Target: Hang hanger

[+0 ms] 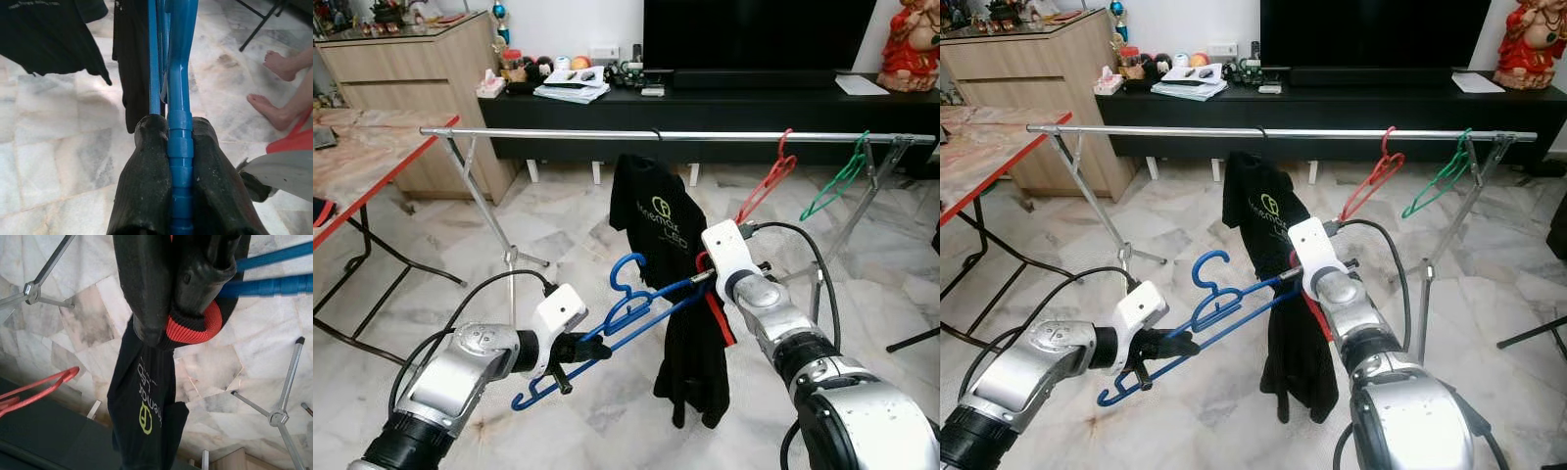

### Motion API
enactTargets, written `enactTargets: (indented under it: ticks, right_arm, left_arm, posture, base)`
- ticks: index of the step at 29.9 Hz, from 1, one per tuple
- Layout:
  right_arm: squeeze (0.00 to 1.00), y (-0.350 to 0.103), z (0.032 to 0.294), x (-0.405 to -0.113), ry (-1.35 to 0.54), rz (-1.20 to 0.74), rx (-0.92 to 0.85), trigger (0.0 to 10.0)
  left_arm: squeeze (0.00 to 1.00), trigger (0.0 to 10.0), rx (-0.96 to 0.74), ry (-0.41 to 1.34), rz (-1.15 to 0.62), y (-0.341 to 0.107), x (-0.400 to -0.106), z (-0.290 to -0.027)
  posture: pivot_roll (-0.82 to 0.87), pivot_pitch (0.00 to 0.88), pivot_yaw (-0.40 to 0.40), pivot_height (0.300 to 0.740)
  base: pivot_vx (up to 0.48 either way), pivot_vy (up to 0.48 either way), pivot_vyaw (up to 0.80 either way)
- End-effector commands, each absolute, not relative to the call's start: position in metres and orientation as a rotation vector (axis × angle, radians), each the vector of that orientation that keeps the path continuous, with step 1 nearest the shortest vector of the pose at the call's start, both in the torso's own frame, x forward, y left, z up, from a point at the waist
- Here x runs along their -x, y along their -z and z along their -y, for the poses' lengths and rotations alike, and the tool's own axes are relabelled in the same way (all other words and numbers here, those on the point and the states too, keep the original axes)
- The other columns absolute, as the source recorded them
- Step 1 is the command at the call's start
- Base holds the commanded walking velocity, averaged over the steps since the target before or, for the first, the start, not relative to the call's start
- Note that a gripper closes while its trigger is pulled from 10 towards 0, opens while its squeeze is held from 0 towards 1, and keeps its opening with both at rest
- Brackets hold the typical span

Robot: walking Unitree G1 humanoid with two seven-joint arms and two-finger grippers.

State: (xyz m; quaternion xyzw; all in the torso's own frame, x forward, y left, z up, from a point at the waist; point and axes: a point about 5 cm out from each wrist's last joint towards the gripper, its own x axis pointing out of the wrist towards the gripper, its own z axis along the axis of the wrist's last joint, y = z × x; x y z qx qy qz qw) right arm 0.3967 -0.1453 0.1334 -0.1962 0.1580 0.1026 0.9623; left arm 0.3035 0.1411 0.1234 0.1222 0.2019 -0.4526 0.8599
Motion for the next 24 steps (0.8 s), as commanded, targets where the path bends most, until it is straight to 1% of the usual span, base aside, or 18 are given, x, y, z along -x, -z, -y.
enactTargets:
  ticks: [1,6,12,17,18,24]
  right_arm:
    - [0.00,-0.138,0.143,-0.398,-0.197,-0.303,0.373,10.0]
    - [0.00,-0.135,0.146,-0.397,-0.170,-0.312,0.356,10.0]
    - [0.00,-0.133,0.145,-0.397,-0.174,-0.315,0.353,10.0]
    - [0.00,-0.138,0.135,-0.398,-0.239,-0.283,0.356,10.0]
    - [0.00,-0.143,0.129,-0.400,-0.277,-0.258,0.370,10.0]
    - [0.00,-0.154,0.119,-0.403,-0.344,-0.215,0.421,10.0]
  left_arm:
    - [0.00,10.0,-0.288,0.892,-0.385,-0.131,-0.311,-0.148]
    - [0.00,10.0,-0.299,0.839,-0.363,-0.133,-0.317,-0.149]
    - [0.00,10.0,-0.292,0.838,-0.352,-0.133,-0.318,-0.148]
    - [0.00,10.0,-0.264,0.925,-0.371,-0.131,-0.310,-0.141]
    - [0.00,10.0,-0.248,0.962,-0.381,-0.130,-0.306,-0.138]
    - [0.00,10.0,-0.238,0.989,-0.392,-0.129,-0.304,-0.137]
  posture:
    - [0.10,0.033,0.019,0.740]
    - [0.10,0.034,0.018,0.740]
    - [0.10,0.034,0.018,0.740]
    - [0.10,0.034,0.018,0.740]
    - [0.09,0.036,0.018,0.740]
    - [0.09,0.034,0.016,0.740]
  base:
    - [0.000,0.000,0.00]
    - [0.000,0.000,0.00]
    - [0.000,0.000,0.00]
    - [0.000,0.000,0.00]
    - [0.000,0.000,0.00]
    - [0.000,0.000,0.00]
